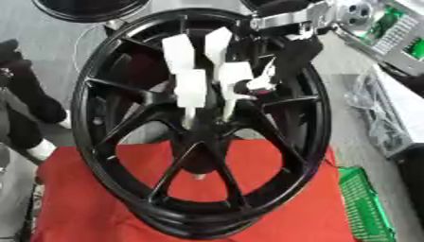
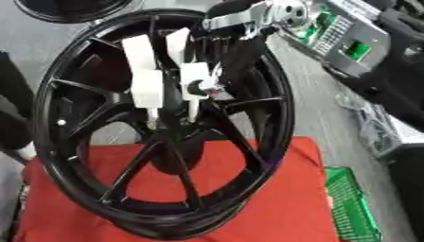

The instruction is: Pull the pin out of the wheel hub.

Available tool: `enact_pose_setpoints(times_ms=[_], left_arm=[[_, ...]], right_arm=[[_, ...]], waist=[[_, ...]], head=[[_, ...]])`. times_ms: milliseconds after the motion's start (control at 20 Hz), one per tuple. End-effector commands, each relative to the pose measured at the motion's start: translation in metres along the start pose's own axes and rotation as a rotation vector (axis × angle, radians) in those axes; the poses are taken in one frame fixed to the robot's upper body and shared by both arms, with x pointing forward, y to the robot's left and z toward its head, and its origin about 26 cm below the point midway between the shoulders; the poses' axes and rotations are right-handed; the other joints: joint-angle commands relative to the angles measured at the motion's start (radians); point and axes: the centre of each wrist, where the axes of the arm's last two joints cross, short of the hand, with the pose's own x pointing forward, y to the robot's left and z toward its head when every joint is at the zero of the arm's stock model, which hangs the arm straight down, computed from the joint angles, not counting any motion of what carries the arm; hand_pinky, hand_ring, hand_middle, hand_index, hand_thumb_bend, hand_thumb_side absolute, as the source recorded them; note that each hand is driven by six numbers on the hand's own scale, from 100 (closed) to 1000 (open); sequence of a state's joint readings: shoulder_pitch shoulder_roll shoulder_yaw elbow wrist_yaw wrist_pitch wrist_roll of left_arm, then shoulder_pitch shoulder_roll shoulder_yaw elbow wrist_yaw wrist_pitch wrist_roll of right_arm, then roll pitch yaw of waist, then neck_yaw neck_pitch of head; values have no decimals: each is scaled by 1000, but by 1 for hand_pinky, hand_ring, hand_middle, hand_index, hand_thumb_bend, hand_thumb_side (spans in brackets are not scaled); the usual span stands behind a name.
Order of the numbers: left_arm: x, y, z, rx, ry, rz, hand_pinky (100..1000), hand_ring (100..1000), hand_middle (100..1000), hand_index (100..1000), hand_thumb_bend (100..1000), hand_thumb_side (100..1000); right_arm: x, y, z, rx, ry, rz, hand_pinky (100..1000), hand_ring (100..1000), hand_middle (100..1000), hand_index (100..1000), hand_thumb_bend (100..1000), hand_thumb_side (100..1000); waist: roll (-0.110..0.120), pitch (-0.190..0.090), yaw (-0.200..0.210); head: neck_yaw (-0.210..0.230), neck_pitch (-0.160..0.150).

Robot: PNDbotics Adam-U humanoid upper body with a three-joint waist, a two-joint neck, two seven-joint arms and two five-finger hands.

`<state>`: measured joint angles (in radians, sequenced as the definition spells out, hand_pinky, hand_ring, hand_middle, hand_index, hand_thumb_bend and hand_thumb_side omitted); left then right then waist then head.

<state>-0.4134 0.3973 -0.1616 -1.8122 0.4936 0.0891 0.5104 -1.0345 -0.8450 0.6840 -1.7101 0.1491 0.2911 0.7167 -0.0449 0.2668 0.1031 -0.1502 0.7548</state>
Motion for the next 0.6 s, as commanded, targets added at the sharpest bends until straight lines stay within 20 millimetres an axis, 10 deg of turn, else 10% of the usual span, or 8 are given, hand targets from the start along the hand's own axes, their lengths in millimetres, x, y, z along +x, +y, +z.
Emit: enact_pose_setpoints(times_ms=[50,600], left_arm=[[10,0,-3,-23,-35,-10,625,739,808,721,209,776],[11,-1,-3,-31,-37,-5,626,740,809,720,204,778]], right_arm=[[1,-8,5,-23,10,22,723,630,653,773,323,472],[-1,-5,0,-12,18,17,707,615,635,762,329,416]], waist=[[5,-17,-1],[6,-16,2]], head=[[-1,6],[-2,9]])
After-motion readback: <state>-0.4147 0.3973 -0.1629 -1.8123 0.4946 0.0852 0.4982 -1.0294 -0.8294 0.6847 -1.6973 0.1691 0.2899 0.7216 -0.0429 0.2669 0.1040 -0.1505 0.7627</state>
